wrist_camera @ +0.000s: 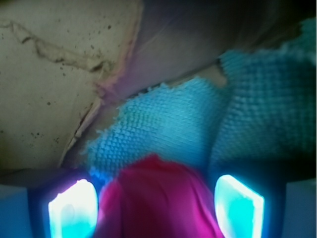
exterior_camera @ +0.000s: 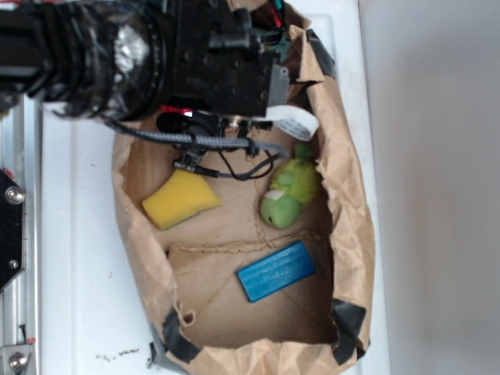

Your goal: Grab the red paper.

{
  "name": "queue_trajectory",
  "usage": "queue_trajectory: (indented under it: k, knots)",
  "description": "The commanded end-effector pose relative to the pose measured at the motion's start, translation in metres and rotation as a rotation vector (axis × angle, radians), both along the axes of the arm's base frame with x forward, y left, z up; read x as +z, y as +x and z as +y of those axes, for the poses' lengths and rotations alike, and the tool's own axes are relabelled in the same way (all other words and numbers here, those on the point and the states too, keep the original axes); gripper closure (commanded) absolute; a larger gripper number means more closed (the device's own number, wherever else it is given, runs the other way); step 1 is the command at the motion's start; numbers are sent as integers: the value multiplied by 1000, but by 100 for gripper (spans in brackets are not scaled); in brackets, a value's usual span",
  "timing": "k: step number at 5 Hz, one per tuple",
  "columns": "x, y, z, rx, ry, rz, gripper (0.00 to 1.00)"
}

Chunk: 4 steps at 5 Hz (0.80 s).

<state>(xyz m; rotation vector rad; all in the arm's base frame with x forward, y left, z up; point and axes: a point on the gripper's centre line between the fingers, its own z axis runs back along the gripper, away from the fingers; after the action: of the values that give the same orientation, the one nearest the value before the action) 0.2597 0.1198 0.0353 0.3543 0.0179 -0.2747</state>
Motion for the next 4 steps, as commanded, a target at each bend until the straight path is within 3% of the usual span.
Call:
queue_trajectory:
  k: [1,2,4]
  knots:
    - [13,3,1,16,-31,-9,100]
    - [31,8,0,41,-72,-9,100]
    - [91,8,-13,63,-216,-50,100]
